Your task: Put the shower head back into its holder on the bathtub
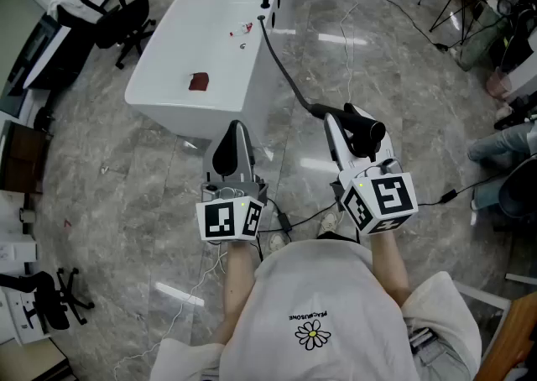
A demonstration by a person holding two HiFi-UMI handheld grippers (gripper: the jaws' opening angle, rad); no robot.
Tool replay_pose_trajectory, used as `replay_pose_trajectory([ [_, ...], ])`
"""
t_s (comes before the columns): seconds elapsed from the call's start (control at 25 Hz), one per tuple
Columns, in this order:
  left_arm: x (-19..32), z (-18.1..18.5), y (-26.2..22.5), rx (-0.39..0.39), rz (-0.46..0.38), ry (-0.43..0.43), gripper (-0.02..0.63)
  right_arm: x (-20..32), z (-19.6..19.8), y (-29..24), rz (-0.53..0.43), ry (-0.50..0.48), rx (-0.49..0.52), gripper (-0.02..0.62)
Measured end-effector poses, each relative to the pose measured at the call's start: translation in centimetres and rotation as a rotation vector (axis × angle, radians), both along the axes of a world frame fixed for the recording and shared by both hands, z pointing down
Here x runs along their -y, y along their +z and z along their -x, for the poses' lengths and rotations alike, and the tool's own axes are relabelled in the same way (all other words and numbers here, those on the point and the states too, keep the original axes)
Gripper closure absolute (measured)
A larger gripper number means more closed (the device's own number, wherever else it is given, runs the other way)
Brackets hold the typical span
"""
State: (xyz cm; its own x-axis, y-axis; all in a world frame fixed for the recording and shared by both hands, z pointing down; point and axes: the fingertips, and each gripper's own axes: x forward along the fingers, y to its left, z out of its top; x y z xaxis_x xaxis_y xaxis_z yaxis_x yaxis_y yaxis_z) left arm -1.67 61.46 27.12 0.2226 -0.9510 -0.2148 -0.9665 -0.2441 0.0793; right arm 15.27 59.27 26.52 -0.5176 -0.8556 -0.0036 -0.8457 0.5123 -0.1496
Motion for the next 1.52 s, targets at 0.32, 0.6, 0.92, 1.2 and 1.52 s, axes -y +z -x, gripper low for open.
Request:
replay_pose_trajectory([
  [0.32,-0.4,-1.5,1.0,0.026,0.021,0.000,0.604,-0.2,-1.4,0.4,-0.004,-0.001,0.008,0.457],
  [0.6,-0.2,-2.7,1.8,0.026,0.039,-0.007,0.604,-0.4,-2.8,0.8,-0.003,-0.013,0.021,0.457],
  [0.92,1.9,-8.6,3.7,0.057,0.093,0.123,0.604,0.4,-6.2,1.0,-0.023,-0.022,-0.003,0.457],
  [1.2,3.5,-11.8,3.5,0.069,0.091,0.106,0.604,2.1,-9.9,1.4,-0.021,-0.034,-0.001,0.457],
  [1.52,3.5,-12.9,1.9,0.095,0.059,0.047,0.604,2.8,-13.2,1.5,-0.012,-0.046,0.048,0.457],
])
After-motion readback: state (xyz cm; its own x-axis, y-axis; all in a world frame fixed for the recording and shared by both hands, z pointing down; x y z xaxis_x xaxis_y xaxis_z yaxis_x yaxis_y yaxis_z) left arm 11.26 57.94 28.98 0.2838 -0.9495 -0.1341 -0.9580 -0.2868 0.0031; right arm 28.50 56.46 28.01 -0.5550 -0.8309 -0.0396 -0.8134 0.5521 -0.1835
